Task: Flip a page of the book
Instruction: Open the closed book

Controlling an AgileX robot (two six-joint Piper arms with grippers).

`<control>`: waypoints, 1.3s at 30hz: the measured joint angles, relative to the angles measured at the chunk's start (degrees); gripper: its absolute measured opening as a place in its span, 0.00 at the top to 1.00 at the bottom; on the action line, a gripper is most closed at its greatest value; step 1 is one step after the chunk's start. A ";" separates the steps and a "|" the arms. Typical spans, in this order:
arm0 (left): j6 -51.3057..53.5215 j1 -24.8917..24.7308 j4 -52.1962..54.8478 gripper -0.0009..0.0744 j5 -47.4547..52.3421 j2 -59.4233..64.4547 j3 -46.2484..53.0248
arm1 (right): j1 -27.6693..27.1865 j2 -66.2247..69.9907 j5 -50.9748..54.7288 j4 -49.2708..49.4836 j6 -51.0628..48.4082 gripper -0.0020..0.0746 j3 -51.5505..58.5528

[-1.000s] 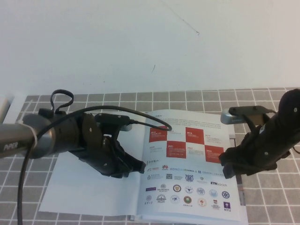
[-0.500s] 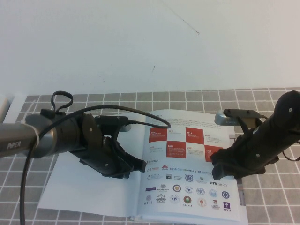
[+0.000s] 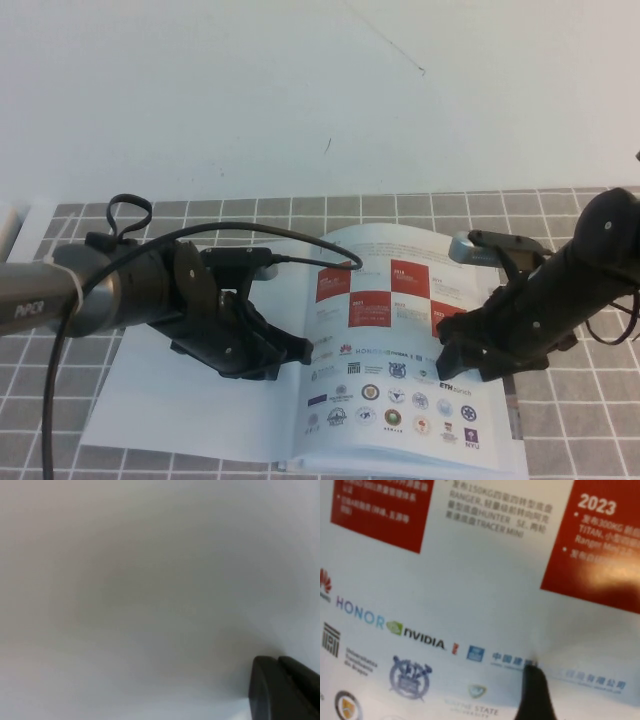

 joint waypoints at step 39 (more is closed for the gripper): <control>7.89 0.54 -11.28 0.99 0.91 0.00 2.01 | -4.04 4.31 9.73 -0.16 -6.00 0.39 -6.62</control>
